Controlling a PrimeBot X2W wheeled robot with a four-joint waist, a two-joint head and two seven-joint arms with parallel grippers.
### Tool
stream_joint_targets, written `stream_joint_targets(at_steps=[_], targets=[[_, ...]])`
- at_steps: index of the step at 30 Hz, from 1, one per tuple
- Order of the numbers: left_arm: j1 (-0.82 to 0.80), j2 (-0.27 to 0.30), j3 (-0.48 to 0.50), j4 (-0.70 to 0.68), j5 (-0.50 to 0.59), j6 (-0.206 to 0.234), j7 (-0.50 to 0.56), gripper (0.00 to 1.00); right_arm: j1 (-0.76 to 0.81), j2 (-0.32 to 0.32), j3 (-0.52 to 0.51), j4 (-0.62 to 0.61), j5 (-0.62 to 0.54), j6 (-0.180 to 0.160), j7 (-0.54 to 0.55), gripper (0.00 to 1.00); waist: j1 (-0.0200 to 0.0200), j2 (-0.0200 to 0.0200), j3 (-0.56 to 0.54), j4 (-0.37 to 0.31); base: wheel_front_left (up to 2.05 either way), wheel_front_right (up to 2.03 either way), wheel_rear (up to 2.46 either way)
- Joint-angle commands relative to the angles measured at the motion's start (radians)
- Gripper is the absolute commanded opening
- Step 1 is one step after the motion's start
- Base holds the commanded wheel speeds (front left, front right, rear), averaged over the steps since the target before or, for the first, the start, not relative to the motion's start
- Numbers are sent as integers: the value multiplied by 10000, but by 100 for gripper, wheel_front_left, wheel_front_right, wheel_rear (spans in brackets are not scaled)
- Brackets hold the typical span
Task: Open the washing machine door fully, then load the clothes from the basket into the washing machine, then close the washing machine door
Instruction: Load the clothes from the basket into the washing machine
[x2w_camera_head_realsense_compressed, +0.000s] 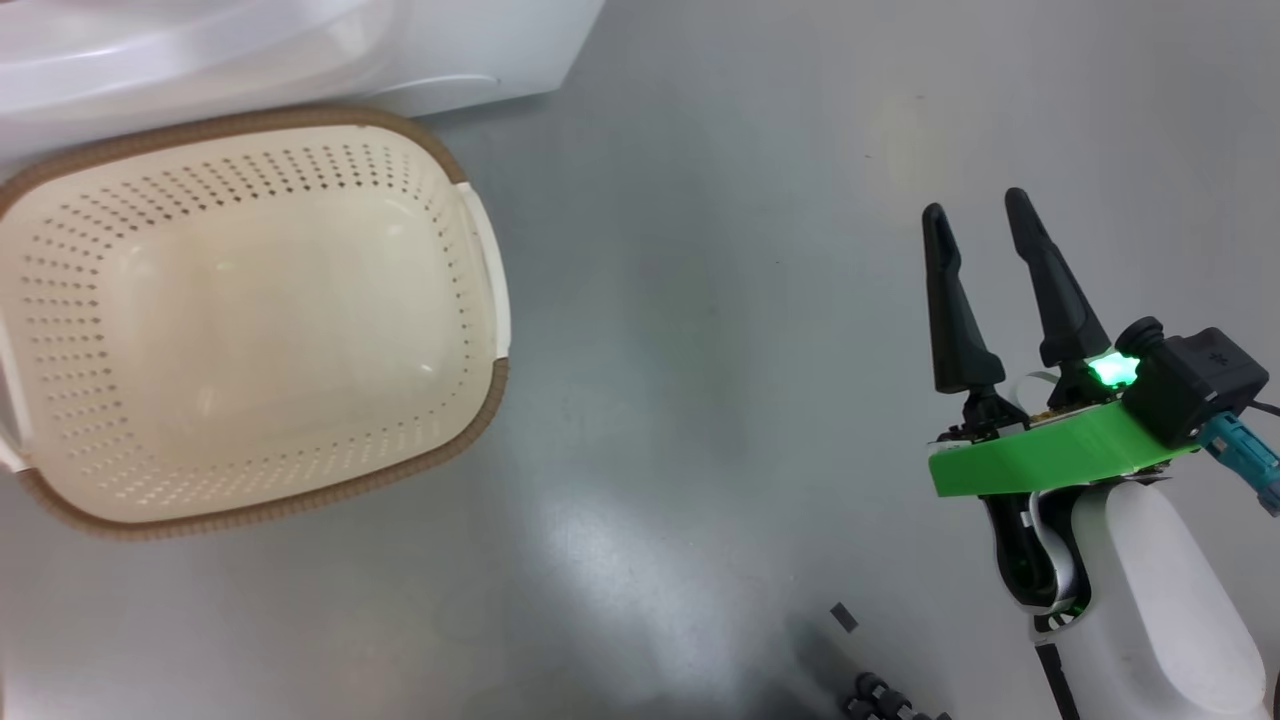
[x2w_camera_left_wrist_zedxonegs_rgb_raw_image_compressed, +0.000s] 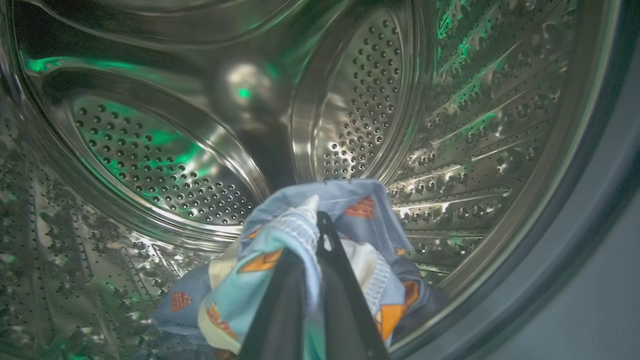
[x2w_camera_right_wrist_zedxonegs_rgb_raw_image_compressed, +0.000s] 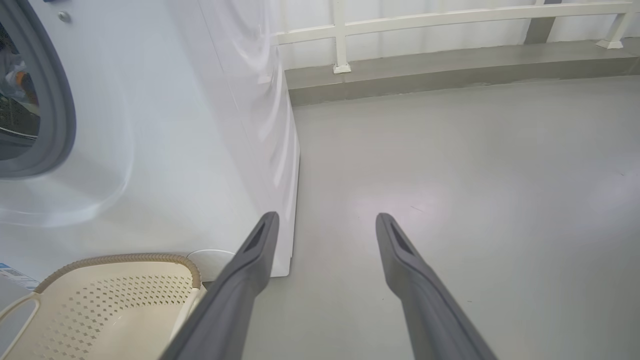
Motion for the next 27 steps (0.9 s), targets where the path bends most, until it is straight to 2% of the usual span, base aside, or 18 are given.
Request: stream_joint_targets(at_steps=[1, 9, 13, 15, 17, 18, 19, 27], targets=[[-122, 568, 42, -241, 253, 140, -30, 0, 60, -20, 279, -255, 173, 73, -78, 100, 0, 0, 137, -220, 0, 0, 0], [-696, 594, -317, 1719, 629, 264, -30, 0, 49, -19, 410, -319, 328, 73, -78, 100, 0, 0, 222, -414, 0, 0, 0], [-1014, 561, -414, 2108, 676, 336, -30, 0, 39, -19, 414, -326, 386, 73, -78, 100, 0, 0, 234, -414, 0, 0, 0], [-1084, 527, -411, 2129, 647, 365, -30, 13, 19, -19, 418, -314, 408, 73, -78, 100, 0, 0, 226, -400, 0, 0, 0], [-1089, 480, -366, 2066, 579, 398, -30, 50, -7, -19, 416, -303, 429, 73, -78, 100, 0, 0, 205, -372, 0, 0, 0], [-1063, 443, -329, 2040, 527, 410, -30, 94, -15, -19, 417, -301, 435, 73, -78, 100, 0, 0, 187, -349, 0, 0, 0], [-1021, 405, -311, 2015, 492, 413, -30, 100, -18, -19, 418, -298, 434, 73, -78, 100, 0, 0, 165, -323, 0, 0, 0], [-450, 15, 104, 1536, -1, 394, -30, 100, 10, -19, 324, -275, 298, 73, -78, 100, 0, 0, -124, -5, 0, 0, 0]])
